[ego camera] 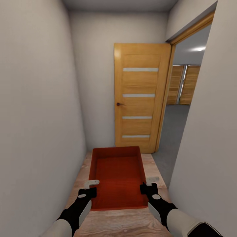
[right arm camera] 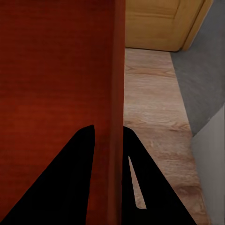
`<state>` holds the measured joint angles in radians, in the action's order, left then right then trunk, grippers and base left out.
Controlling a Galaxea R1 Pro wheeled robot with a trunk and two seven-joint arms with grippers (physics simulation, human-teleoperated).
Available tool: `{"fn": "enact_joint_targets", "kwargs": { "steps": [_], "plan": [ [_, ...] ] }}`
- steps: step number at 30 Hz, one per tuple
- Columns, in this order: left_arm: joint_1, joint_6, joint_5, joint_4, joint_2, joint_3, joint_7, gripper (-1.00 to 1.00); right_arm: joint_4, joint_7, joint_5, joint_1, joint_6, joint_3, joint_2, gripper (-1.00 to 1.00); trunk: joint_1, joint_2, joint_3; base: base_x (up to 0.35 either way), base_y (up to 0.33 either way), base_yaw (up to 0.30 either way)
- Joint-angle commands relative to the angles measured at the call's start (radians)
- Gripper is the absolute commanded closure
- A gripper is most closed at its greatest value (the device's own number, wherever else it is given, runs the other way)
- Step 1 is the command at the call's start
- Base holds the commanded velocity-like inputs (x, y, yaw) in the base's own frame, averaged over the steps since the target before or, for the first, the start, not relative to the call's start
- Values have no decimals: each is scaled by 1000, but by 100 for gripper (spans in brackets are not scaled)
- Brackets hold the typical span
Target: Move the two storage containers from the living room to the garage. In the garage, place one container on the floor and stack the other container on top of it (either order is fine).
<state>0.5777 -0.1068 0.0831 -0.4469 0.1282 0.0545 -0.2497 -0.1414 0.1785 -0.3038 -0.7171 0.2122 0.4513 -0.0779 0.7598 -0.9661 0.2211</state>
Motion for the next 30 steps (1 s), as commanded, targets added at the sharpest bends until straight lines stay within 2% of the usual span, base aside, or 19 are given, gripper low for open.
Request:
{"fn": "enact_joint_targets", "kwargs": {
  "steps": [1, 30],
  "plan": [
    [1, 6, -15, -6, -28, -22, -62, 100, -1, -1, -47, -1, -1, -42, 0, 100, 1, -1, 1, 324, 0, 0],
    [0, 7, -14, -6, -28, -22, -62, 100, -1, -1, -47, -1, -1, -42, 0, 100, 1, -1, 1, 324, 0, 0]
  ]
}}
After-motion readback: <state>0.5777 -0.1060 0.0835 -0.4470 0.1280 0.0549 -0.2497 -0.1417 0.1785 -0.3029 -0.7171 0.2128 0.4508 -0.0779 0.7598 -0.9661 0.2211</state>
